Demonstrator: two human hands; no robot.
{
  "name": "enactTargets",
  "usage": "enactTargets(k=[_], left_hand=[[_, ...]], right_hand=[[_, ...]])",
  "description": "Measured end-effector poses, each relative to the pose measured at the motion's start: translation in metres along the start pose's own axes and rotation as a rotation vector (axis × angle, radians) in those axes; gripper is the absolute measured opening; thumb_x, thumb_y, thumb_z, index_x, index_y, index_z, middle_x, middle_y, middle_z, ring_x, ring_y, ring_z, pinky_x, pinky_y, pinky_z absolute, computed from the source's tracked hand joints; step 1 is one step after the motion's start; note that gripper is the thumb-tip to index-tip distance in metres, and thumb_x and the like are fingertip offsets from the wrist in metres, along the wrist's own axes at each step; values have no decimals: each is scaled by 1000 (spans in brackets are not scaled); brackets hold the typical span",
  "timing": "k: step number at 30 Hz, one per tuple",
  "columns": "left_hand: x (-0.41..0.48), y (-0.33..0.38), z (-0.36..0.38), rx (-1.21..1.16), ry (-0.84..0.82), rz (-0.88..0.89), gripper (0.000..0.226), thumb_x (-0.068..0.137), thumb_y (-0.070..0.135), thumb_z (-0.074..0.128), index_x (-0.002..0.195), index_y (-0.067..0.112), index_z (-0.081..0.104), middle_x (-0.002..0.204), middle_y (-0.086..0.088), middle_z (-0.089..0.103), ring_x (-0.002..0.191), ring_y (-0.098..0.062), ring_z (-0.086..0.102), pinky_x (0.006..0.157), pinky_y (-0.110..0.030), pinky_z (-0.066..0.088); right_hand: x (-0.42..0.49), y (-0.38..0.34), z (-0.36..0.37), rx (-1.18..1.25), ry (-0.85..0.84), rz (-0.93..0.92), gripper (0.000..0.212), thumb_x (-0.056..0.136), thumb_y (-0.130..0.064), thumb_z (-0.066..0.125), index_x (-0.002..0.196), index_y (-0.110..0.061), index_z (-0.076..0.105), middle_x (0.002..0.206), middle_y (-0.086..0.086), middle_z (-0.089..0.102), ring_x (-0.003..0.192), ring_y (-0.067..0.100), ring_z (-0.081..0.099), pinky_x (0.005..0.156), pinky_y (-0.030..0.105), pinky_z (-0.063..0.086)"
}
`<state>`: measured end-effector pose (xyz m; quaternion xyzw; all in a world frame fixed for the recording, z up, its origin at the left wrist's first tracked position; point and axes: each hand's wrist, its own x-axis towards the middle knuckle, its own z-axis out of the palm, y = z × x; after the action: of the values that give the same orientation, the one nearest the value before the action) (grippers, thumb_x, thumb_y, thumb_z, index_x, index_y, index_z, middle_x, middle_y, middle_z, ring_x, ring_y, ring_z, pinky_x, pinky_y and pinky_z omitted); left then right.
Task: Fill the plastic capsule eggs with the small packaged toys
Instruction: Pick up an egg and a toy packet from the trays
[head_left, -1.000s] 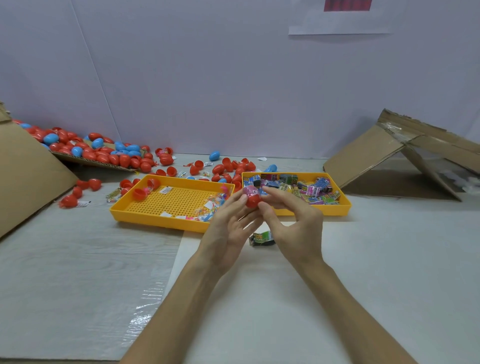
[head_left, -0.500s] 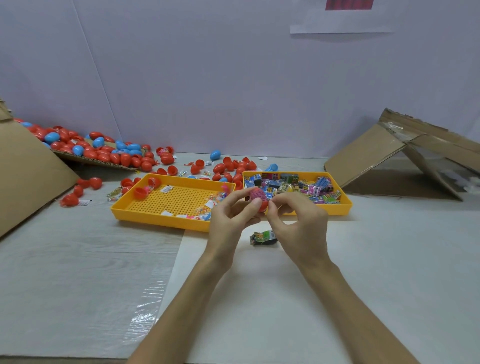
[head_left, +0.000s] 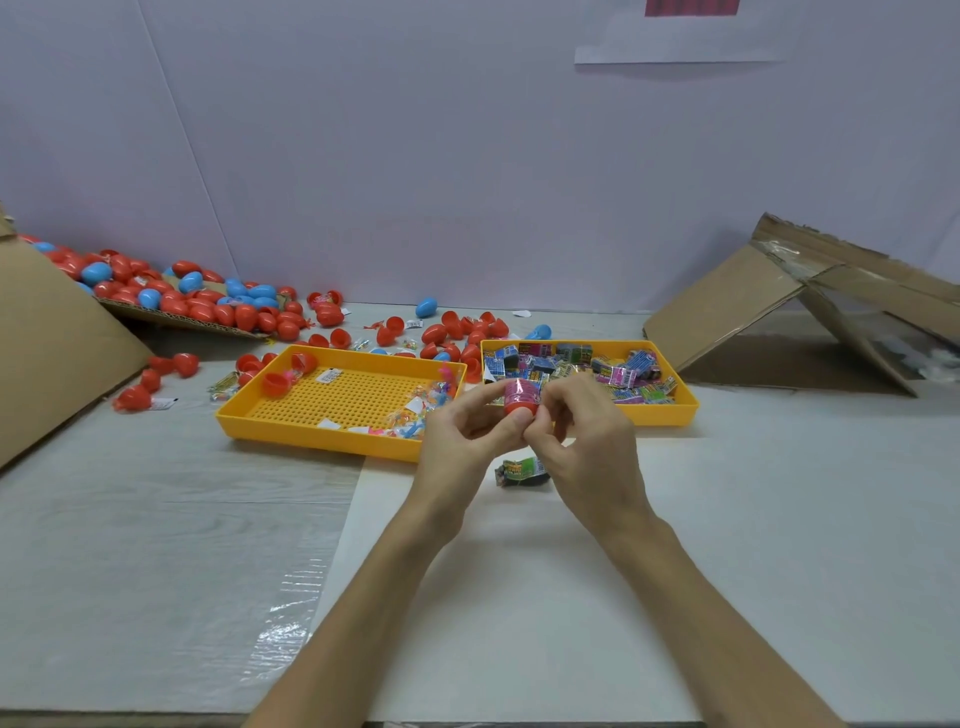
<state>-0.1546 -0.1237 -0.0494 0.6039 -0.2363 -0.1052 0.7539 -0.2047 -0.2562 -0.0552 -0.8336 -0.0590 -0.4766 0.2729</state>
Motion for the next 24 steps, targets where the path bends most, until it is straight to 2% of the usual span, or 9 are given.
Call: enactTargets(k=[4,10,14,17,19,21,24], left_hand=[[0,-1,1,-8,26,-4,29,86,21,76,109,37,67,98,-3,77,98,-17,74,81,-26,59],[-1,-2,2,5,47,0,28,88,20,76,105,40,69,97,2,78,97,-13,74,79,-24,59],[-1,-1,3,-33,61,-17,26,91,18,72,115,29,69,106,-7,76,103,-19,73,82,-26,59],[-1,3,1,-214,-13,-89,26,94,21,65,118,12,69,111,-13,75,106,-26,72,86,-31,59],[0,5,-2,-322,-79,-146,34,93,27,62,118,4,68,107,-16,73,102,-26,71,88,-31,58],[0,7,-4,-397,-123,-180,37,91,29,61,119,6,65,96,-13,73,92,-21,70,85,-30,58],[0,8,-4,-423,-152,-183,41,91,27,61,130,13,59,89,-10,70,82,-18,68,82,-30,58]], right_hand=[[0,-2,1,13,-3,-14,13,91,-14,52,80,-8,53,77,-3,45,67,12,39,59,18,36],[-1,0,2,-1,-32,-22,10,90,-8,55,81,-6,53,78,-2,45,67,14,39,59,19,35],[-2,-4,4,48,-22,-5,10,91,-10,58,82,-9,55,78,-5,48,66,12,43,59,16,38],[0,-9,6,210,54,141,7,92,-8,62,91,-15,59,83,-6,58,75,8,56,67,10,43],[4,-9,3,378,84,303,10,94,-16,61,101,-22,63,91,-7,64,83,10,64,72,15,49],[10,-3,-3,557,42,447,11,94,-22,62,102,-27,68,97,-8,70,88,15,68,76,23,53],[14,3,-8,706,-72,518,11,90,-25,67,99,-23,73,98,-4,74,90,20,72,77,28,55]])
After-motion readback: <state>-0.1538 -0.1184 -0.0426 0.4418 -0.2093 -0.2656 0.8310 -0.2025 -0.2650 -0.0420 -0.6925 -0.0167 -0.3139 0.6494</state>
